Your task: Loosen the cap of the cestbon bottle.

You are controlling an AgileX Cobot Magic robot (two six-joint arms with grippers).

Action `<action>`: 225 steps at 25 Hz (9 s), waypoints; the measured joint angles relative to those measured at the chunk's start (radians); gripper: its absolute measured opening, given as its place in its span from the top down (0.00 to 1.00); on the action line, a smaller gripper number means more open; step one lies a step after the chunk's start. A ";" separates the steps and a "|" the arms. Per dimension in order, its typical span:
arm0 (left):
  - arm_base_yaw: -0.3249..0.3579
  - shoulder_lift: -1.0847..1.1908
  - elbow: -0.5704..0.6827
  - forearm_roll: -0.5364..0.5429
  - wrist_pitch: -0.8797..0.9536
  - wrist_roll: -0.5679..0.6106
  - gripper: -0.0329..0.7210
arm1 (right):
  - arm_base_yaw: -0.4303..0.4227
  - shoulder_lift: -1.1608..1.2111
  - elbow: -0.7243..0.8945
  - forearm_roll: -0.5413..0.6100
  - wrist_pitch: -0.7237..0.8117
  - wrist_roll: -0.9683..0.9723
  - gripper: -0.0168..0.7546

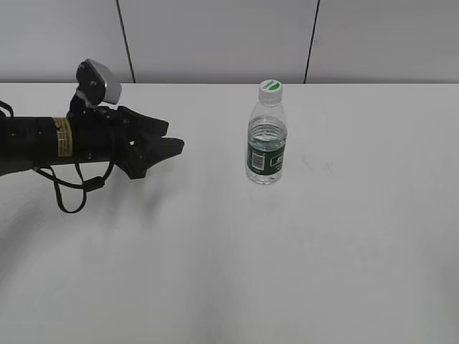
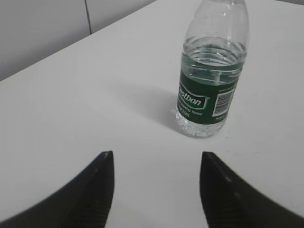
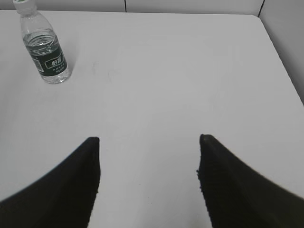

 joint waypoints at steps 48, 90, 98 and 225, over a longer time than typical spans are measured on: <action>-0.087 0.281 -0.295 0.146 -0.164 -0.187 0.12 | 0.000 0.000 0.000 0.000 0.001 0.000 0.33; -0.267 0.525 -0.635 0.018 -0.054 -0.141 0.26 | 0.000 0.000 0.000 0.000 0.000 0.000 0.33; -0.267 0.525 -0.635 0.018 -0.054 -0.138 0.28 | 0.000 0.000 0.000 0.000 0.000 0.000 0.33; -0.471 0.525 -0.635 0.184 -0.143 -0.179 0.29 | 0.118 1.326 -0.643 0.524 0.129 -0.222 0.33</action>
